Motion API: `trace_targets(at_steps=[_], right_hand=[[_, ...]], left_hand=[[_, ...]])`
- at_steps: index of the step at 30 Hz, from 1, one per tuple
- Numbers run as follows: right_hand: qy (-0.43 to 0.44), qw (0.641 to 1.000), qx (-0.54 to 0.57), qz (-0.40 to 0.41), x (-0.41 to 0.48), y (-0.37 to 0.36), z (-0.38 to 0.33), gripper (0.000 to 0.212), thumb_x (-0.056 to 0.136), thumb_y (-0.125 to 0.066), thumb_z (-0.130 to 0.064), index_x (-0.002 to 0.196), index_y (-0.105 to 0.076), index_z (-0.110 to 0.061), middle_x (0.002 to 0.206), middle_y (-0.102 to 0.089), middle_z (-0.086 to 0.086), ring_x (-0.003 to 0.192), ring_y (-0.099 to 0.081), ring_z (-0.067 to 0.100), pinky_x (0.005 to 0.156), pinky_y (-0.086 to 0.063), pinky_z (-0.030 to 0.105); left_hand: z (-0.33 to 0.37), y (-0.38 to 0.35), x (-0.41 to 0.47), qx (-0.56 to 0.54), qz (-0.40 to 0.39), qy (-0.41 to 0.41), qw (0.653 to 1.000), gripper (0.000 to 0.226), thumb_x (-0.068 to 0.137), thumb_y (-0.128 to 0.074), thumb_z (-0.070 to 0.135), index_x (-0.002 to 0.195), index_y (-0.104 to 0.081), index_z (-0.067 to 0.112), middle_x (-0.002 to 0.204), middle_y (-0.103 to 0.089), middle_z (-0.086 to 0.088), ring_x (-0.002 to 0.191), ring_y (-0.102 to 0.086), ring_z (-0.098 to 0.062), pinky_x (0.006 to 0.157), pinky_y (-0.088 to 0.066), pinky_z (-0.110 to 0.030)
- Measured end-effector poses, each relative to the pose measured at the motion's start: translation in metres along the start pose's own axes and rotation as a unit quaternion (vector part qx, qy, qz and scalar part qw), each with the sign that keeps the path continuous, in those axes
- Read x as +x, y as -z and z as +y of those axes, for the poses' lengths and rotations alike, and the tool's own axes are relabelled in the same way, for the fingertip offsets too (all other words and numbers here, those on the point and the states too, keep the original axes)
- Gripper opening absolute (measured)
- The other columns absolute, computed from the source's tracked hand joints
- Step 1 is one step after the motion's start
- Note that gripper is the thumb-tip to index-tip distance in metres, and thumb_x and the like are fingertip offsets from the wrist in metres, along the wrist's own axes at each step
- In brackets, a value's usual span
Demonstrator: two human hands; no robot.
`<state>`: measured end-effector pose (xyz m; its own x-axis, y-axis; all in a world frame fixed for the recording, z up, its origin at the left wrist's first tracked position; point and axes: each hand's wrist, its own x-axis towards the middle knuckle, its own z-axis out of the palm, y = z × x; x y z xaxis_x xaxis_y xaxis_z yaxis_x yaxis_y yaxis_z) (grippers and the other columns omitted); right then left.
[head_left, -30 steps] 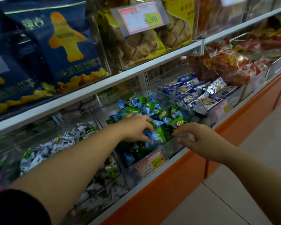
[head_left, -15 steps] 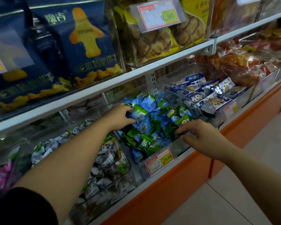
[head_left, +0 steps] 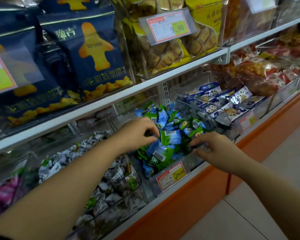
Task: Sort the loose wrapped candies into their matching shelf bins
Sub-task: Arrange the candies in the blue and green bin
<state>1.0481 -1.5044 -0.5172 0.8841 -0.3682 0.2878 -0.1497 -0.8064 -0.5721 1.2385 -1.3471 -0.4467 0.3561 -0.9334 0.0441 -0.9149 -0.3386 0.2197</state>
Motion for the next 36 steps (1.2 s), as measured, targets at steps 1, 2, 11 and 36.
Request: trace_targets(at_steps=[1,2,11,36], right_hand=[[0.002,1.000,0.000,0.000,0.000,-0.001,0.000,0.024,0.093,-0.057,-0.018,0.116,-0.065,-0.019,0.117,-0.056,-0.009,0.098,-0.039,-0.004,0.073,-0.028,-0.005],[0.004,1.000,0.001,0.001,0.000,-0.001,0.001,0.024,0.093,-0.057,-0.019,0.116,-0.065,-0.019,0.116,-0.056,-0.009,0.098,-0.040,-0.004,0.073,-0.027,-0.007],[0.008,1.000,-0.011,-0.004,0.002,-0.007,0.004,0.022,0.091,-0.060,-0.024,0.112,-0.067,-0.022,0.109,-0.058,-0.011,0.110,-0.047,0.008,0.089,-0.031,0.018],[0.018,1.000,-0.018,0.000,0.005,-0.008,0.007,0.020,0.091,-0.060,-0.026,0.110,-0.066,-0.025,0.100,-0.053,-0.020,0.103,-0.044,0.004,0.081,-0.027,0.013]], left_hand=[[0.004,-0.002,-0.002,0.003,-0.053,0.002,0.999,0.009,0.088,-0.066,0.027,0.096,-0.067,0.029,0.102,-0.060,0.013,0.093,-0.055,-0.002,0.091,-0.047,-0.029],[0.007,-0.005,-0.003,0.002,-0.109,0.015,0.994,0.013,0.088,-0.065,0.026,0.101,-0.069,0.026,0.104,-0.064,0.012,0.089,-0.057,0.000,0.086,-0.049,-0.025],[0.005,-0.016,0.012,0.067,-0.164,0.049,0.983,0.068,0.083,-0.070,0.034,0.142,-0.037,0.031,0.143,-0.043,0.004,0.119,-0.051,-0.019,0.097,-0.044,-0.034],[-0.022,-0.005,0.008,0.090,0.144,0.201,0.965,0.004,0.088,-0.062,0.030,0.090,-0.065,0.031,0.120,-0.051,0.001,0.110,-0.050,-0.023,0.095,-0.041,-0.039]])
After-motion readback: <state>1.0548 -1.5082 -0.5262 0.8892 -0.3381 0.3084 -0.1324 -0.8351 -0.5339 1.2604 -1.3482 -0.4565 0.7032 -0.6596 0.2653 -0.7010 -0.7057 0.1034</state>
